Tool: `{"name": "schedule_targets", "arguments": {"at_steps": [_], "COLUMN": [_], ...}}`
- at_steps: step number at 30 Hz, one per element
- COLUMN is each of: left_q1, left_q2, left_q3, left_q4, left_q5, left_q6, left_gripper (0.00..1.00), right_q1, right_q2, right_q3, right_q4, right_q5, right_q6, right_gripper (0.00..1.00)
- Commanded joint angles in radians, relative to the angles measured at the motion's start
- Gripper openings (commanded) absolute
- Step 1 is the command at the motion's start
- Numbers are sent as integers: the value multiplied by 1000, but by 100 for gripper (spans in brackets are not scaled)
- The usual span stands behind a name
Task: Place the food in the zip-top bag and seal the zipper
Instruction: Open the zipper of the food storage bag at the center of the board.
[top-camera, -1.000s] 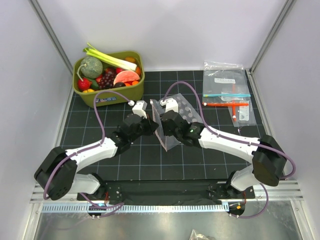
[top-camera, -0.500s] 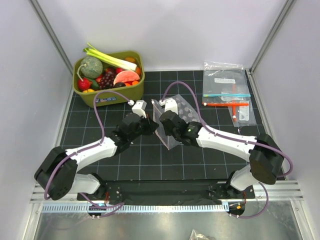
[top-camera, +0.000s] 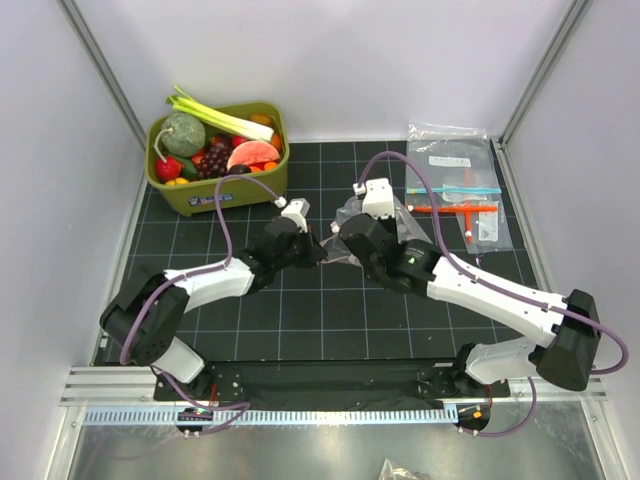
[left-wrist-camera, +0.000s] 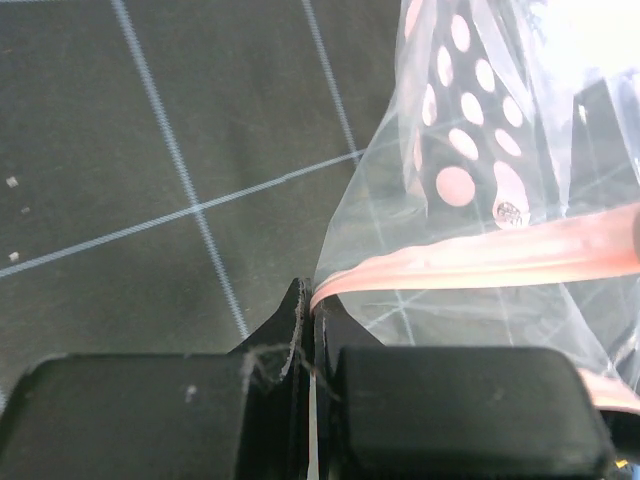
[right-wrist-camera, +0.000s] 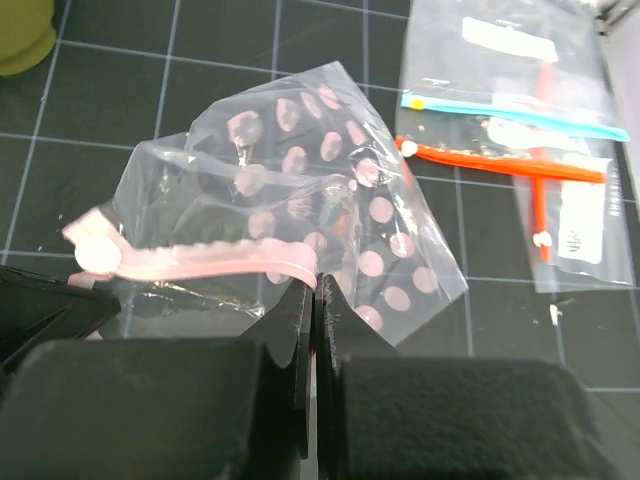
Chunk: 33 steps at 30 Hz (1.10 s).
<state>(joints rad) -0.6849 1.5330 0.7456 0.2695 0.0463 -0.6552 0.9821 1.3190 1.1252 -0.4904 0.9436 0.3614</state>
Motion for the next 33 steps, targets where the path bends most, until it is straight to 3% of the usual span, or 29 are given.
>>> {"name": "schedule_targets", "arguments": {"at_steps": [1, 11, 17, 19, 20, 23, 33], "left_q1": [7, 5, -5, -8, -8, -10, -10], "left_q2": [6, 19, 27, 16, -2, -46, -229], "left_q3": [47, 93, 112, 113, 112, 94, 31], "left_q4": [-15, -79, -99, -104, -105, -104, -119], "left_q5": [30, 33, 12, 1, -19, -37, -98], "left_q6": [11, 80, 106, 114, 121, 126, 131], "left_gripper": [0, 0, 2, 8, 19, 39, 73], "right_q1": [12, 21, 21, 21, 20, 18, -33], "right_q2": [-59, -3, -27, -26, -21, 14, 71], "right_q3": [19, 34, 16, 10, 10, 28, 39], "right_q4": [-11, 10, 23, 24, 27, 9, 4], "right_q5": [113, -48, -29, -28, -23, -28, -69], "right_q6": [-18, -24, -15, -6, -6, 2, 17], "right_gripper": [1, 1, 1, 1, 1, 1, 1]}}
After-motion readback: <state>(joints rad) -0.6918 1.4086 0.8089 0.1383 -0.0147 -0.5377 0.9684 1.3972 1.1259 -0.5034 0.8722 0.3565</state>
